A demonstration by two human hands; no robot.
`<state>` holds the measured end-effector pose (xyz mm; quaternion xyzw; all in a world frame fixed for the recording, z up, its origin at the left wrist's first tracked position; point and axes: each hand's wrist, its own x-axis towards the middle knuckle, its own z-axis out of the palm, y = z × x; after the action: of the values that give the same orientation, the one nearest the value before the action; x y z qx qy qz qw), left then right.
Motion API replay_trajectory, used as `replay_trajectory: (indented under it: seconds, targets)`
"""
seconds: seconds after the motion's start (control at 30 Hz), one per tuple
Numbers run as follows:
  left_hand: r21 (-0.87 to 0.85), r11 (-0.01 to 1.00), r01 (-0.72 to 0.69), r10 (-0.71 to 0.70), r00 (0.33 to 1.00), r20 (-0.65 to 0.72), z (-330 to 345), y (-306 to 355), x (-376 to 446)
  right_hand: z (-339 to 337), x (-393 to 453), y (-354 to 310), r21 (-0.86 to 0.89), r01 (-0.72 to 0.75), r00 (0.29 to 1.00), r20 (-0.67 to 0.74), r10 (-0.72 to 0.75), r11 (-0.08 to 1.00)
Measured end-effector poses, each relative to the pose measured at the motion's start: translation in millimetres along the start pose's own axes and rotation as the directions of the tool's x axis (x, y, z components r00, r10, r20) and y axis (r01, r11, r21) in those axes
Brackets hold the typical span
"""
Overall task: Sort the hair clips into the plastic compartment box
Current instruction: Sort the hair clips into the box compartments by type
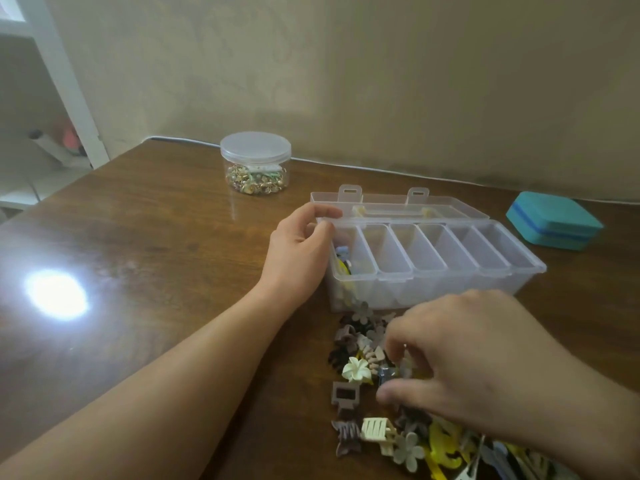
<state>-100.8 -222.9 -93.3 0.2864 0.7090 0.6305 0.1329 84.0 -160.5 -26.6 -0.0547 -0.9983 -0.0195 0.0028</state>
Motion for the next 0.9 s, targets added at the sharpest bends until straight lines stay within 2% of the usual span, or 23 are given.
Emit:
replay_trajectory:
  seconds: [0.07, 0.13, 0.2, 0.27, 0.33, 0.4, 0.47, 0.5, 0.63, 0.7, 0.77, 0.8, 0.83, 0.87, 0.9]
  targets:
    - [-0.006, 1.000, 0.000, 0.000, 1.000, 0.006, 0, -1, 1, 7, 2, -1, -0.050, 0.006, 1.000, 0.000, -0.006, 0.999]
    - [-0.017, 1.000, 0.000, 0.000, 1.000, 0.005, 0, -1, 2, 6, 3, -3, 0.004, 0.006, 1.000, 0.015, -0.006, 1.000]
    - [-0.033, 0.999, -0.008, 0.008, 1.000, 0.000, 0, -2, 1, 1, 2, 1, 0.128, 0.014, 1.000, 0.026, -0.017, 0.992]
    - [-0.044, 0.999, -0.013, 0.013, 1.000, -0.005, 0, -3, 1, -8, 3, 7, 0.383, -0.026, 0.999, 0.036, 0.013, 0.923]
    - [-0.042, 0.999, -0.012, 0.012, 1.000, 0.000, 0, -3, 1, -10, 4, 15, 0.629, -0.043, 0.989, -0.084, 0.122, 0.776]
    - [-0.035, 0.999, -0.010, 0.010, 1.000, 0.009, -1, -3, 2, -4, 12, 26, 0.696, -0.020, 0.901, -0.298, 0.315, 0.718]
    - [-0.036, 0.999, -0.010, 0.010, 1.000, 0.015, -1, -3, 2, 7, 24, 37, 0.638, -0.051, 0.775, -0.459, 0.433, 0.768]
    - [-0.038, 0.999, -0.012, 0.012, 1.000, 0.016, -1, -3, 1, 13, 31, 43, 0.584, -0.089, 0.747, -0.496, 0.442, 0.807]
    - [-0.029, 0.999, -0.019, 0.018, 1.000, -0.007, -1, -1, 0, 28, 40, 52, 0.402, -0.204, 0.821, -0.426, 0.380, 0.892]
    - [-0.018, 1.000, -0.022, 0.021, 1.000, -0.019, -1, 0, 0, 25, 33, 52, 0.330, -0.178, 0.806, -0.492, 0.330, 0.927]
    - [-0.009, 1.000, -0.023, 0.023, 0.999, -0.030, -1, 0, 0, 10, 20, 46, 0.334, -0.114, 0.794, -0.536, 0.288, 0.936]
    - [-0.008, 1.000, -0.022, 0.022, 0.999, -0.032, 0, 0, 0, 2, 13, 43, 0.357, -0.069, 0.840, -0.483, 0.248, 0.932]
    - [-0.008, 1.000, -0.021, 0.021, 0.999, -0.032, 0, 0, 0, -4, 6, 39, 0.373, -0.050, 0.911, -0.362, 0.195, 0.926]
    - [-0.009, 1.000, -0.021, 0.021, 0.999, -0.030, 0, 0, 0, -9, 2, 34, 0.356, -0.070, 0.970, -0.194, 0.147, 0.932]
    - [-0.013, 1.000, -0.023, 0.022, 0.999, -0.027, 0, 0, -1, -11, -2, 31, 0.292, -0.096, 0.993, -0.030, 0.110, 0.952]
